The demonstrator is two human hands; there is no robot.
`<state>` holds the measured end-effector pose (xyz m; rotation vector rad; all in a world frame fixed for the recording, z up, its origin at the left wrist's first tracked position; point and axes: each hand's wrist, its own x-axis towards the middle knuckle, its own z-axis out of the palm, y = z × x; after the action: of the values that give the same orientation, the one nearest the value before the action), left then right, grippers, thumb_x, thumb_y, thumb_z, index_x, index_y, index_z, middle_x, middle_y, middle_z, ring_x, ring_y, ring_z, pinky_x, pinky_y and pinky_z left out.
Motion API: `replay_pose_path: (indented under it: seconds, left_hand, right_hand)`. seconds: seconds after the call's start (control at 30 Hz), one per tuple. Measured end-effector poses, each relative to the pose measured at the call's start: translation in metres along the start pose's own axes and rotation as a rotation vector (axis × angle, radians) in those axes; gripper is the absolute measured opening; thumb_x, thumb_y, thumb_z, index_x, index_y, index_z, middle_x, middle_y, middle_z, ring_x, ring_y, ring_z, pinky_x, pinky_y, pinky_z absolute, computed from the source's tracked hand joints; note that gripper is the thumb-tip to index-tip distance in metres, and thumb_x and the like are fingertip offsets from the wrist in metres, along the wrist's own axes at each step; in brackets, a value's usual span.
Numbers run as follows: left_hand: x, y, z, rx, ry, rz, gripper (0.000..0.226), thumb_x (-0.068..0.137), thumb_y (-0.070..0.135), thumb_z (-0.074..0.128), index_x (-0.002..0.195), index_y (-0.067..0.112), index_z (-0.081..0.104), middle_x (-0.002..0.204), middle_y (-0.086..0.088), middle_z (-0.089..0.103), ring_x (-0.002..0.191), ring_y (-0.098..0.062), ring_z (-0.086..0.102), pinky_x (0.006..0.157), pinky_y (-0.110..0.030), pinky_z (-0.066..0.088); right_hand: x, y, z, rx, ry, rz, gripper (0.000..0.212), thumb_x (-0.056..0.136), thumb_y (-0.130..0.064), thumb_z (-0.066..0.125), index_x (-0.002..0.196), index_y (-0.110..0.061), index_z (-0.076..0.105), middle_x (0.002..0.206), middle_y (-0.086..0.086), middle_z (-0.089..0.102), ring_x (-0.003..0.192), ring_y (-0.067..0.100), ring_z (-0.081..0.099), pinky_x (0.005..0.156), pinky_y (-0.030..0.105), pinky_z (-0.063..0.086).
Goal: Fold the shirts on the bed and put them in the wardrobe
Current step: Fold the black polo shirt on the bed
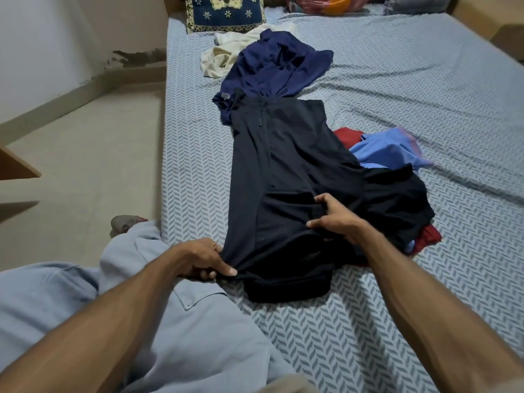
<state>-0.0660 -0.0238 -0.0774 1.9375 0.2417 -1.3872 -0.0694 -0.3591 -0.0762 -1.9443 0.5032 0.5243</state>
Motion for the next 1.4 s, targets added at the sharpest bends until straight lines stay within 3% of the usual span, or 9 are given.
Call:
replay_pose_path:
  seconds: [0.17, 0.33, 0.47, 0.6, 0.73, 0.9, 1.13, 1.3, 1.4]
  left_hand:
    - [-0.006, 0.038, -0.007, 0.519, 0.144, 0.008, 0.045, 0.063, 0.046, 0.094, 0.066, 0.009, 0.069, 0.057, -0.006, 0.067, 0.042, -0.017, 0.054, 0.046, -0.023, 0.042]
    - [0.011, 0.102, 0.006, 0.91, 0.714, 0.392, 0.043, 0.074, 0.052, 0.076, 0.094, 0.019, 0.06, 0.099, -0.01, 0.073, 0.097, -0.033, 0.069, 0.075, -0.036, 0.053]
    - [0.018, 0.147, 0.067, 0.729, 0.349, 0.759, 0.038, 0.081, 0.038, 0.076, 0.115, 0.024, 0.069, 0.112, 0.004, 0.074, 0.106, -0.017, 0.068, 0.088, -0.032, 0.054]
    - [0.034, 0.159, 0.115, 0.807, 0.131, 0.687, 0.069, 0.085, 0.041, 0.077, 0.146, 0.026, 0.051, 0.144, 0.004, 0.056, 0.13, -0.014, 0.053, 0.104, -0.024, 0.042]
    - [0.039, 0.161, 0.112, 0.793, 0.093, 0.601, 0.068, 0.088, 0.04, 0.073, 0.149, 0.026, 0.046, 0.148, 0.005, 0.05, 0.134, -0.015, 0.049, 0.104, -0.023, 0.039]
    - [0.049, 0.159, 0.103, 0.456, 0.02, 0.579, 0.043, 0.095, 0.042, 0.065, 0.134, 0.024, 0.064, 0.134, 0.008, 0.065, 0.124, -0.01, 0.059, 0.112, -0.032, 0.042]
    - [0.032, 0.165, 0.071, -0.736, -0.157, 0.346, 0.083, 0.087, 0.08, 0.039, 0.119, 0.008, 0.065, 0.114, -0.018, 0.072, 0.103, -0.036, 0.071, 0.094, -0.048, 0.055]
    - [0.028, 0.144, 0.04, -0.736, 0.044, 0.351, 0.05, 0.082, 0.055, 0.075, 0.091, 0.006, 0.079, 0.091, -0.016, 0.075, 0.073, -0.024, 0.073, 0.069, -0.033, 0.061]
    - [0.044, 0.122, 0.031, -0.64, 0.284, 0.252, 0.022, 0.078, 0.019, 0.082, 0.095, 0.006, 0.076, 0.101, -0.024, 0.075, 0.082, -0.034, 0.074, 0.078, -0.048, 0.062]
  right_hand:
    - [-0.016, 0.001, -0.027, -0.166, 0.322, -0.105, 0.049, 0.074, -0.051, 0.082, 0.111, -0.026, 0.062, 0.094, -0.009, 0.07, 0.088, 0.011, 0.066, 0.083, 0.032, 0.054]
    - [-0.027, 0.037, -0.098, -0.008, 0.992, 0.015, 0.022, 0.085, -0.03, 0.068, 0.103, -0.017, 0.069, 0.103, 0.006, 0.073, 0.101, 0.026, 0.066, 0.09, 0.032, 0.048]
    - [0.003, 0.114, -0.161, 0.313, 1.028, 0.392, 0.047, 0.061, -0.03, 0.066, 0.101, -0.007, 0.068, 0.109, 0.016, 0.071, 0.095, 0.034, 0.068, 0.081, 0.039, 0.054]
    - [0.027, 0.154, -0.179, 0.647, 0.885, 0.417, 0.033, 0.05, -0.01, 0.077, 0.078, -0.002, 0.061, 0.081, 0.013, 0.068, 0.069, 0.024, 0.065, 0.067, 0.043, 0.059]
    - [0.021, 0.135, -0.177, 0.785, 0.789, 0.41, 0.037, 0.057, -0.008, 0.081, 0.092, -0.004, 0.069, 0.094, 0.015, 0.075, 0.071, 0.025, 0.071, 0.056, 0.036, 0.057]
    - [-0.032, 0.047, -0.144, 0.352, 1.128, 0.173, 0.024, 0.084, -0.033, 0.063, 0.09, -0.01, 0.058, 0.089, 0.009, 0.062, 0.087, 0.031, 0.062, 0.07, 0.037, 0.043]
    - [-0.064, -0.049, -0.012, -0.109, 0.787, -0.614, 0.021, 0.097, -0.024, 0.058, 0.113, -0.01, 0.058, 0.089, 0.0, 0.067, 0.078, 0.013, 0.056, 0.072, 0.027, 0.041]
    - [-0.047, -0.031, 0.069, -0.64, 0.183, -0.811, 0.04, 0.09, -0.036, 0.063, 0.122, -0.012, 0.056, 0.124, 0.008, 0.064, 0.113, 0.027, 0.061, 0.09, 0.044, 0.053]
    - [-0.039, -0.005, 0.068, -0.812, 0.18, -0.814, 0.068, 0.075, -0.04, 0.076, 0.133, -0.014, 0.054, 0.142, 0.009, 0.055, 0.131, 0.027, 0.051, 0.105, 0.043, 0.046]
